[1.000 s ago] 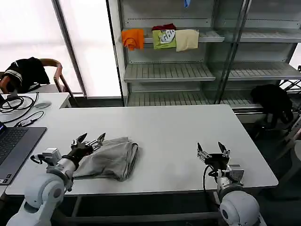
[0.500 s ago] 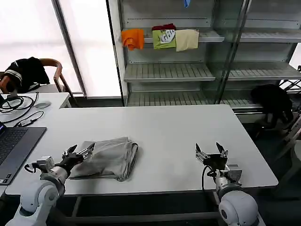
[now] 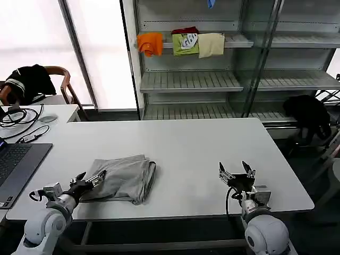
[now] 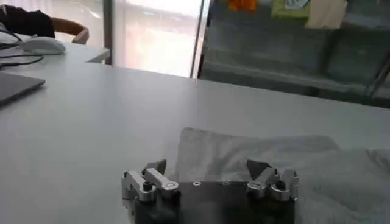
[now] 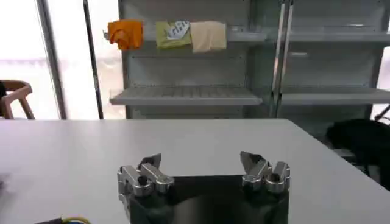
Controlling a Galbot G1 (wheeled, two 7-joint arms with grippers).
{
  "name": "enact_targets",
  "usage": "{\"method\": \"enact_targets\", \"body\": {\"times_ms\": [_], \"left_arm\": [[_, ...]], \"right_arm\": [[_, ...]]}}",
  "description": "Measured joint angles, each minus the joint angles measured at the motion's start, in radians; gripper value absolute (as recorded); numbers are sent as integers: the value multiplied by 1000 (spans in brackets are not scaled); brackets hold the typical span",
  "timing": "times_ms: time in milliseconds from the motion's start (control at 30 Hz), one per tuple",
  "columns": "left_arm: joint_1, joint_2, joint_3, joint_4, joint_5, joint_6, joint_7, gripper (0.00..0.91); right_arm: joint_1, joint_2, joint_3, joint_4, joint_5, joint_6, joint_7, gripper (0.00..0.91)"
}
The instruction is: Fold and organize the clothes.
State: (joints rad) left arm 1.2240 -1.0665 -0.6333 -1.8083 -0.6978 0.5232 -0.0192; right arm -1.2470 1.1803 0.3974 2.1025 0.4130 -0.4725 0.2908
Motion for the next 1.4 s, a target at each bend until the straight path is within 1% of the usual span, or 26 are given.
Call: {"method": "enact_targets", "body": {"times_ms": [67, 100, 133, 167, 200, 233, 267, 300, 900, 1233, 1400], "left_arm": [[1, -4, 3, 8, 4, -2, 2, 907], [2, -5, 4, 11, 6, -3, 4, 766], [4, -7, 5, 14, 9, -4, 6, 675], [4, -8, 6, 17, 10, -6, 9, 363], [5, -8, 6, 20, 11, -8, 10, 161], [5, -10, 7, 23, 13, -12, 12, 40], [5, -10, 7, 25, 14, -13, 12, 10], [6, -9, 8, 26, 15, -15, 14, 20], [13, -18, 11, 26, 27, -38, 18, 0], [10, -1, -19, 23, 26, -54, 15, 0], [5, 28, -59, 27, 14, -60, 25, 0]], "right_arm": [[-2, 0, 0, 0, 0, 1, 0, 907], [-3, 1, 0, 0, 0, 1, 0, 907], [-4, 1, 0, 0, 0, 2, 0, 907], [-4, 2, 0, -1, 0, 2, 0, 907], [-4, 2, -1, -1, 0, 3, 0, 907], [-4, 3, -1, -1, 0, 3, 0, 907], [-4, 3, -1, -1, 0, 3, 0, 907], [-3, 2, -1, -1, 0, 3, 0, 907], [11, 5, -3, -3, 1, 0, 3, 907], [15, 3, -6, -3, 1, -1, 3, 907], [16, -1, -7, -1, 4, -1, 2, 907]]}}
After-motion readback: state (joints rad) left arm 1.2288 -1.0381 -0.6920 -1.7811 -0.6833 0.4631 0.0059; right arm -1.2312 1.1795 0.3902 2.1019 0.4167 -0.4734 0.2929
